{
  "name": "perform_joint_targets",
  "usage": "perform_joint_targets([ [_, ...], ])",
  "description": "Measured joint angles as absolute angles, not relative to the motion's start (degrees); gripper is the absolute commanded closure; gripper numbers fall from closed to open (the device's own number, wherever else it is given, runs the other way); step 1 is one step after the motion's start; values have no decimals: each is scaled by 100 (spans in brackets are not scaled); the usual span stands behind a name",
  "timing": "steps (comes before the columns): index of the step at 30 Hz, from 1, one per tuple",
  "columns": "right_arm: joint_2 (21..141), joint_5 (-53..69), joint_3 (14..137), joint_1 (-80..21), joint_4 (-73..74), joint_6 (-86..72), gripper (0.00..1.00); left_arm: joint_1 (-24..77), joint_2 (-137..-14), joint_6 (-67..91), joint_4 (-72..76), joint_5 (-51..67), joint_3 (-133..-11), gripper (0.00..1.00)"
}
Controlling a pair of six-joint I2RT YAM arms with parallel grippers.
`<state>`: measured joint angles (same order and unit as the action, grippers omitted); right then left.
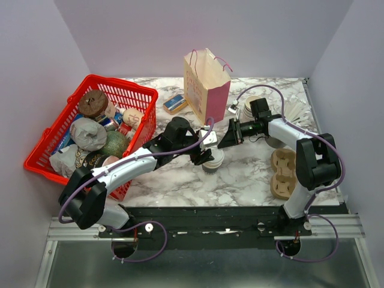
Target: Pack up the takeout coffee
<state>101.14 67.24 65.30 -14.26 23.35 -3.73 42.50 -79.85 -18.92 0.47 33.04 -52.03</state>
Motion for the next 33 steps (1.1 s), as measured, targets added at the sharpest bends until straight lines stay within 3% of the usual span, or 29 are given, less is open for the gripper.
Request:
perform_joint_targets([
  [23, 10014, 6464, 6344, -1570, 2340, -261, 58, 4250, -7988, -1874, 27, 3284, -5199, 34],
  [33, 9953, 6287, 6346, -1695, 2414, -119, 58, 4250, -7981, -1559, 27, 2740, -5131, 30],
])
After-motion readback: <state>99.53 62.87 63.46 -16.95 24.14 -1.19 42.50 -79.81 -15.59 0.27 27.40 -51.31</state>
